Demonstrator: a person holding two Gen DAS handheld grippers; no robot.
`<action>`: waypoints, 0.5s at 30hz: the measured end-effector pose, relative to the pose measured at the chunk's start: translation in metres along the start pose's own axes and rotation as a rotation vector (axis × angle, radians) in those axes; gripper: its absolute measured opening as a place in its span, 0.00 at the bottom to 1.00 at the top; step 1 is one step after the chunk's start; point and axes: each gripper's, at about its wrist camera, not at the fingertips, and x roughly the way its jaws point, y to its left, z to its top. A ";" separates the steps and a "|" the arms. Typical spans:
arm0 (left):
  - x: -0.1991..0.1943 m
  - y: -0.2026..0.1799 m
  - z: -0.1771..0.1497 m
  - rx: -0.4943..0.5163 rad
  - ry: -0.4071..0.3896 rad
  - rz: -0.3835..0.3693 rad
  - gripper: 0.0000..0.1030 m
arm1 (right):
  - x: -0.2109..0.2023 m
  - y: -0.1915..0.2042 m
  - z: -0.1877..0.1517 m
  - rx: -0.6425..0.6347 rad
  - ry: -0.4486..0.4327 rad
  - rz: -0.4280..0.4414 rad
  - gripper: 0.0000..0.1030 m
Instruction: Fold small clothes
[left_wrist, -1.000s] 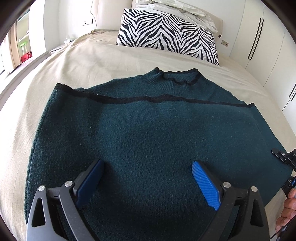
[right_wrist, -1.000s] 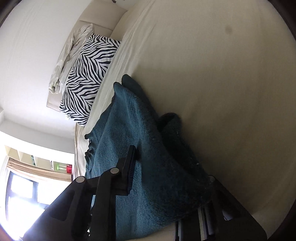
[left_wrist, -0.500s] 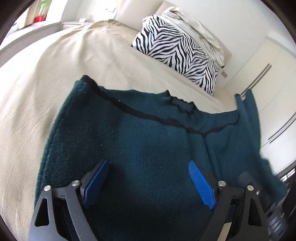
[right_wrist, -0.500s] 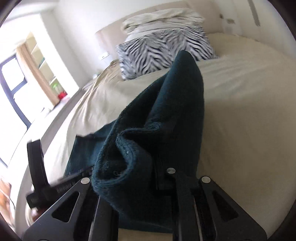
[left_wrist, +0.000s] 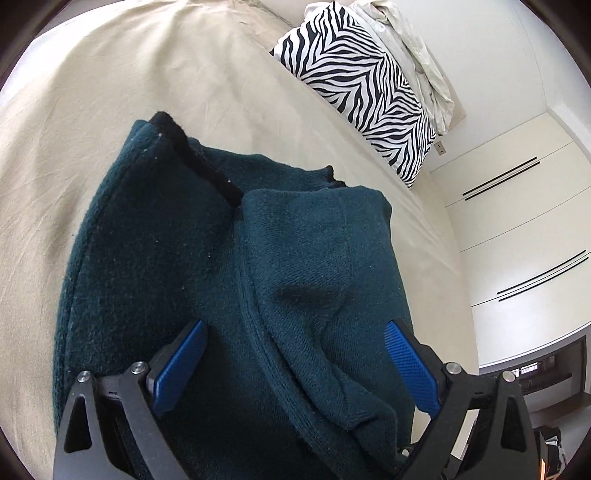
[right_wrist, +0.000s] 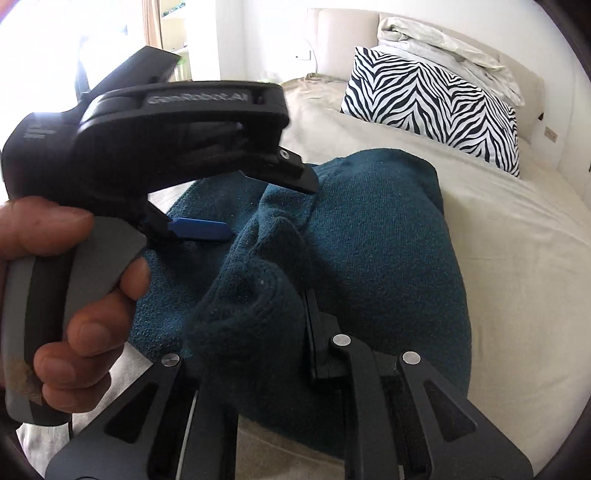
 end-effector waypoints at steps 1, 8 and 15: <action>0.003 -0.004 0.001 0.013 0.012 0.017 0.86 | -0.003 0.001 -0.002 -0.012 -0.006 0.003 0.12; 0.012 -0.002 0.016 0.045 0.074 0.099 0.31 | -0.026 0.024 -0.034 -0.203 -0.023 -0.074 0.12; -0.011 0.007 0.029 0.070 0.073 0.038 0.13 | -0.047 0.058 -0.046 -0.396 -0.119 -0.161 0.08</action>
